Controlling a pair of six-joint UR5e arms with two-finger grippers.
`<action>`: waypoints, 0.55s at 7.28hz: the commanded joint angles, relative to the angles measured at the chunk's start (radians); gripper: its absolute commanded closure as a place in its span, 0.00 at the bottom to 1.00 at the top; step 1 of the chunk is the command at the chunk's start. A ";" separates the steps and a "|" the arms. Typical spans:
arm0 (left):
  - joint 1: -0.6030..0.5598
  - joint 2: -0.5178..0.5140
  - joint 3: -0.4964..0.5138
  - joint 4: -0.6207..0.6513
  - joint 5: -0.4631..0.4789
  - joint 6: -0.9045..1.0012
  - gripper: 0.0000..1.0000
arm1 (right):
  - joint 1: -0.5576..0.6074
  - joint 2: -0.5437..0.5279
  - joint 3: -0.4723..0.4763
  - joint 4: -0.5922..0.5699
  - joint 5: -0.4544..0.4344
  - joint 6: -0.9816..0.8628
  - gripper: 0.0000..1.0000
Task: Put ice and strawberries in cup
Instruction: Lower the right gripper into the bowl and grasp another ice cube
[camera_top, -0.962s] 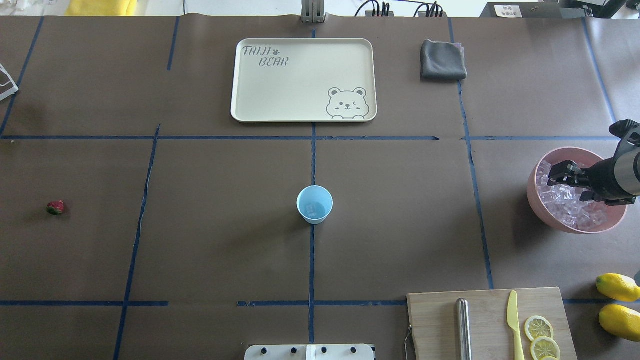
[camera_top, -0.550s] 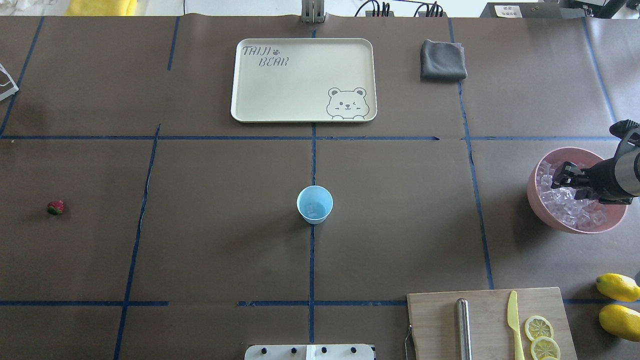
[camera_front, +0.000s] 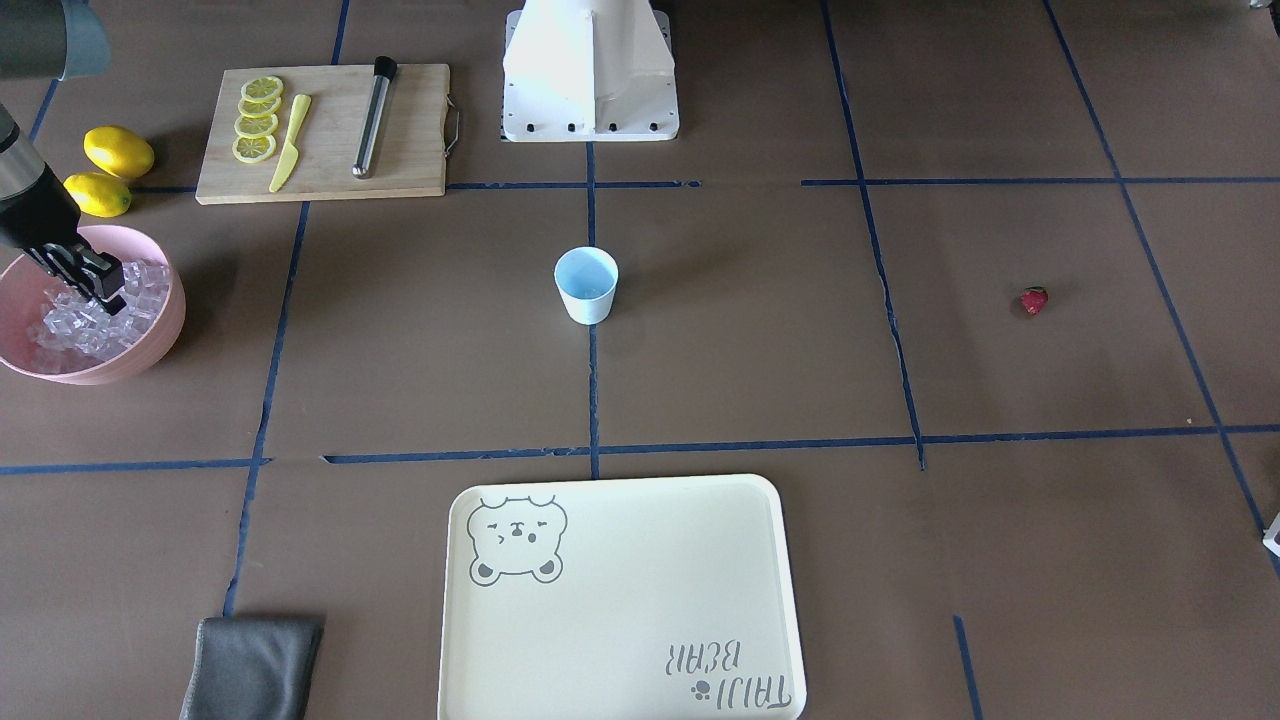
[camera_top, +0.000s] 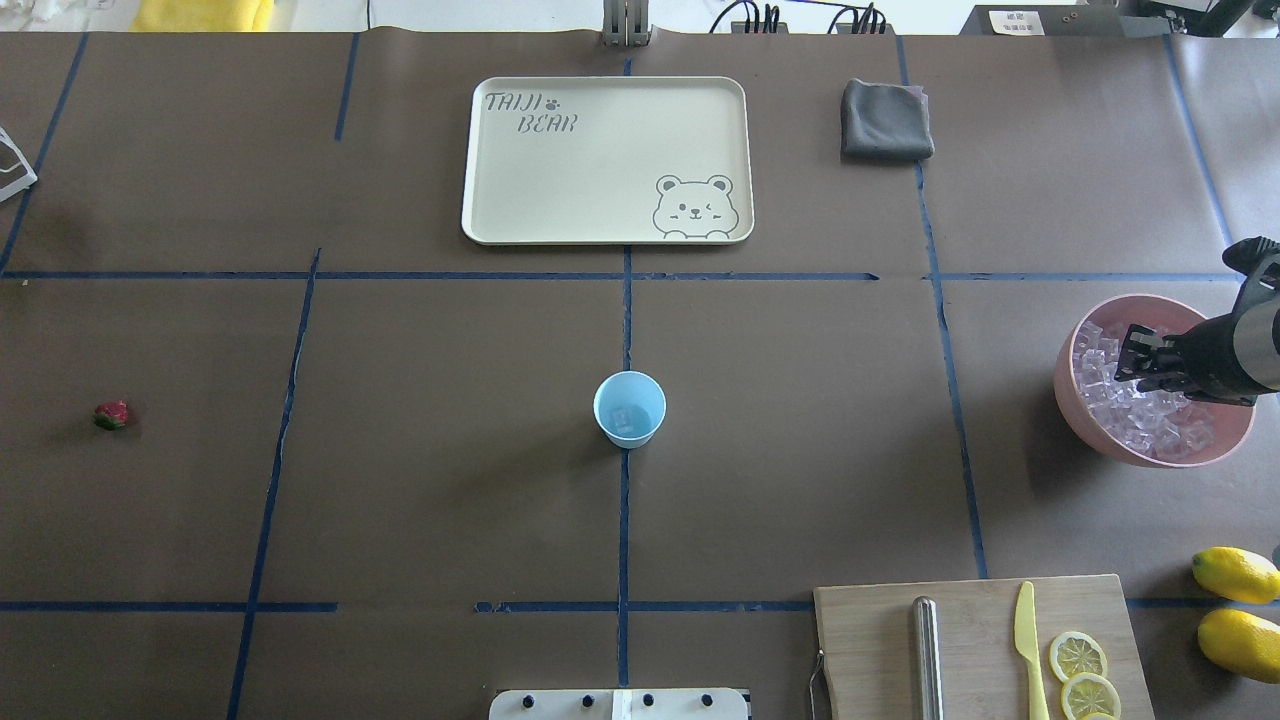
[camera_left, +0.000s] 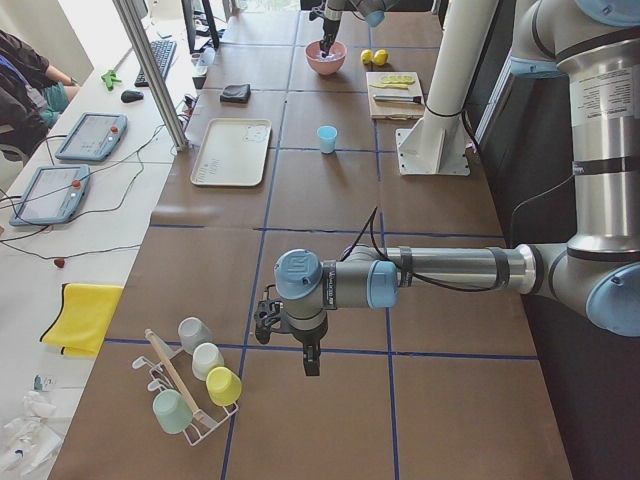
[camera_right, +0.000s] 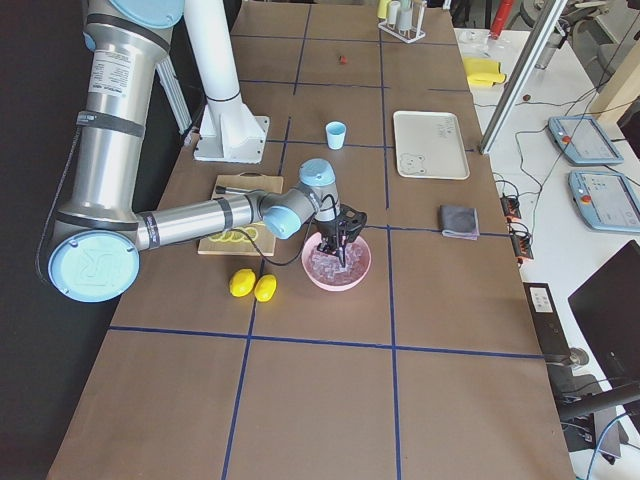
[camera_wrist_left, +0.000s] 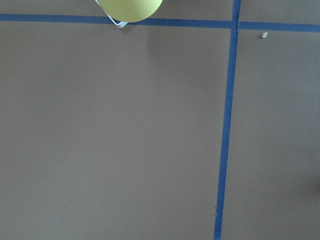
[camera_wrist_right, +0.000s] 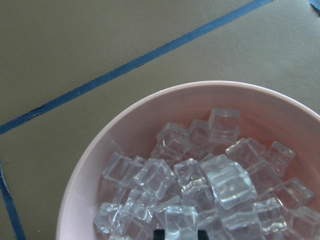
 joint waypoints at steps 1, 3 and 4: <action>0.001 0.001 0.000 0.000 0.000 0.000 0.00 | 0.005 -0.006 0.019 0.000 0.002 0.000 0.94; 0.001 -0.001 0.000 0.000 0.000 0.000 0.00 | 0.025 -0.011 0.053 -0.032 0.002 0.000 0.97; 0.001 0.001 0.000 0.000 0.000 0.000 0.00 | 0.034 -0.009 0.105 -0.093 0.000 -0.006 0.97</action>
